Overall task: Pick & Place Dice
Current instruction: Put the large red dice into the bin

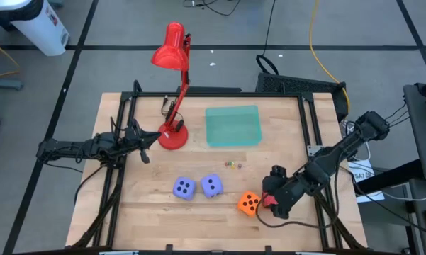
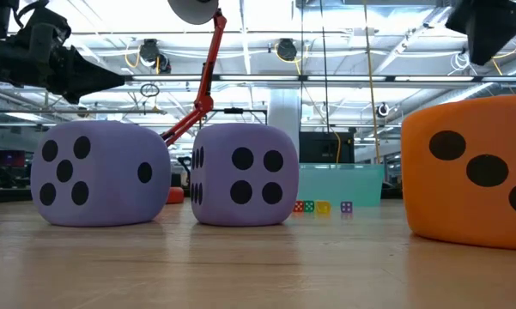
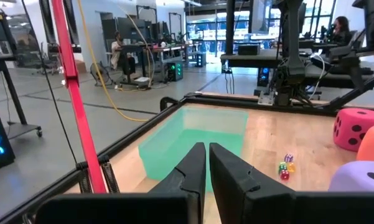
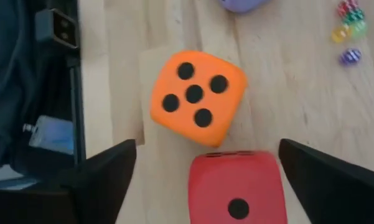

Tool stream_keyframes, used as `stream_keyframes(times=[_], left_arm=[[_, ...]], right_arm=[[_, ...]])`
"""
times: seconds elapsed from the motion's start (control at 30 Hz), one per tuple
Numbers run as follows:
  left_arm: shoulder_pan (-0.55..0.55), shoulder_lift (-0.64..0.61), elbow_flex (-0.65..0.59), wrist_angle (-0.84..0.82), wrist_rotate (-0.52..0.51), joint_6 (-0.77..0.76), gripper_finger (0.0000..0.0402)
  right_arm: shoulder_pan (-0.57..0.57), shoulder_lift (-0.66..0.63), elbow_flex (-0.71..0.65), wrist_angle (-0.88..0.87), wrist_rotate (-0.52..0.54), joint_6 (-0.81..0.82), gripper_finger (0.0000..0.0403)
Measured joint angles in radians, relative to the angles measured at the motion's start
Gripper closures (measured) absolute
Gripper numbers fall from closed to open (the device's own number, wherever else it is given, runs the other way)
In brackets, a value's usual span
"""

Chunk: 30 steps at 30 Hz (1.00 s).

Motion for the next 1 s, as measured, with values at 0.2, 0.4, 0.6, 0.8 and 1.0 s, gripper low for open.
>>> stream_keyframes(times=[0.2, 0.4, 0.6, 0.8, 1.0], left_arm=[[0.0, 0.0, 0.0, -0.002, 0.0, -0.008, 0.0371], [0.0, 0.0, 0.0, -0.017, 0.0, -0.008, 0.0371], [0.0, 0.0, 0.0, -0.017, 0.0, 0.016, 0.0371], [0.0, 0.0, 0.0, -0.024, 0.0, 0.016, 0.0371], [0.0, 0.0, 0.0, -0.024, 0.0, 0.016, 0.0371]], right_arm=[[0.0, 0.0, 0.0, -0.054, -0.072, 0.036, 0.0023], [0.0, -0.001, -0.024, -0.104, -0.076, 0.064, 0.0025], [0.0, 0.0, -0.085, -0.123, -0.084, 0.06, 0.0025], [0.0, 0.0, -0.148, -0.073, -0.108, 0.061, 0.0026], [0.0, -0.002, -0.21, 0.006, -0.134, 0.06, 0.0026]])
